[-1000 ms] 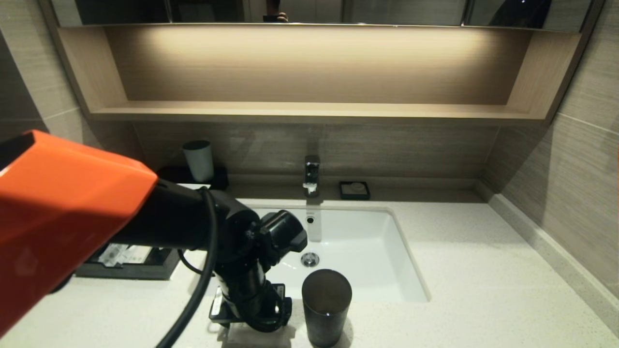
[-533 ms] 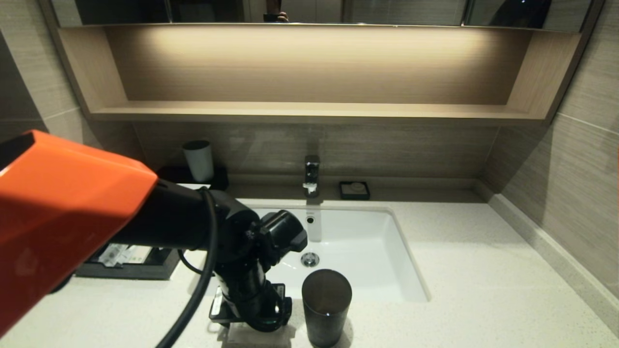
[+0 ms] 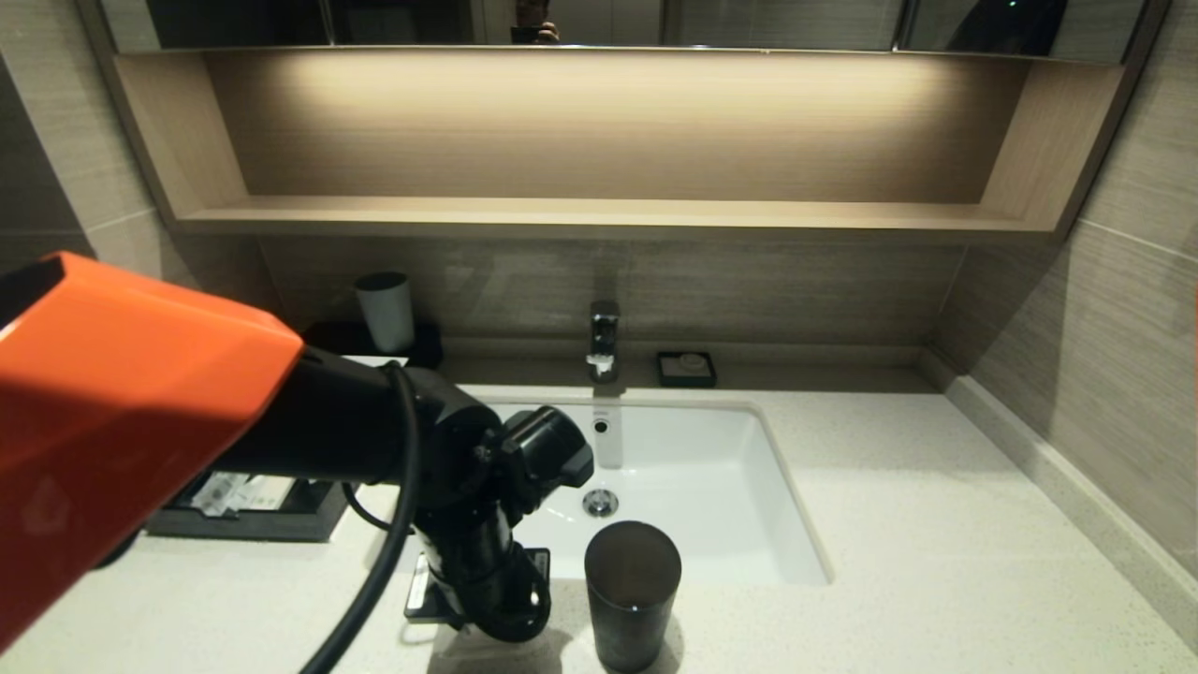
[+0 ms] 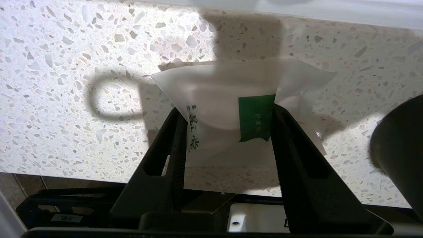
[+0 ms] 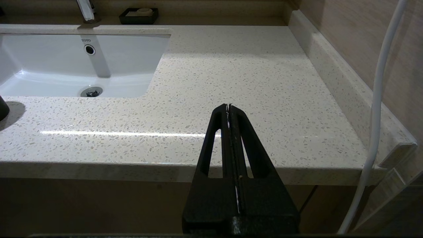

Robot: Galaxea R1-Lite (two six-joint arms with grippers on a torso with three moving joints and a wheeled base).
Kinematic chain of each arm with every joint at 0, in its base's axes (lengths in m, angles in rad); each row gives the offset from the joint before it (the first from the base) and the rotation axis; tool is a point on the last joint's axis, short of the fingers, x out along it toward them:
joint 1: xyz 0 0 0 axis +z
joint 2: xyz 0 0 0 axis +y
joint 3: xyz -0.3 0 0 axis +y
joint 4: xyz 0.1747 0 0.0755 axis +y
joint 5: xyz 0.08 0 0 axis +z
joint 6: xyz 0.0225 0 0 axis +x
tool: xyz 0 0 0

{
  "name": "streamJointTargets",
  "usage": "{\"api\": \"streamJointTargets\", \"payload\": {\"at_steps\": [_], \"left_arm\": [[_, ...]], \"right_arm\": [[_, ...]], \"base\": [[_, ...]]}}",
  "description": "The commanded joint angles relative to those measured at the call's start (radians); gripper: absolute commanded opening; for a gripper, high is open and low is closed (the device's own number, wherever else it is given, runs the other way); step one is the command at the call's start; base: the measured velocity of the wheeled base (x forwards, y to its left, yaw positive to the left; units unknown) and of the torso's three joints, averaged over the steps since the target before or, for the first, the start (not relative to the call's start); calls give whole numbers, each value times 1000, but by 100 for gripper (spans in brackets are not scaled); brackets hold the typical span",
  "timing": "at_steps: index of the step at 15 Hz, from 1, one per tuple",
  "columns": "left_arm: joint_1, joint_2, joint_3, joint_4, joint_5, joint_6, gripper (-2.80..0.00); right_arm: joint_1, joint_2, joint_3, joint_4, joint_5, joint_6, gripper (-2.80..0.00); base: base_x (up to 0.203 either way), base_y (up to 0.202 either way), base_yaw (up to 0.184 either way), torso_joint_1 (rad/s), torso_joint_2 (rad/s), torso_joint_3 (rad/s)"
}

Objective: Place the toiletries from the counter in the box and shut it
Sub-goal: Pick up the bathroom toiletry

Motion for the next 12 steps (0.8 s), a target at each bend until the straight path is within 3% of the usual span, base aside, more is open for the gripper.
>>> {"api": "streamJointTargets", "payload": {"at_steps": [1, 12], "left_arm": [[0, 4, 0, 3, 0, -4, -280], [13, -102, -18, 25, 42, -49, -280]], "right_arm": [[0, 0, 2, 0, 0, 0, -280], [0, -1, 2, 0, 0, 0, -280]], "base": [[0, 0, 0, 0, 0, 0], [0, 0, 0, 0, 0, 0]]}}
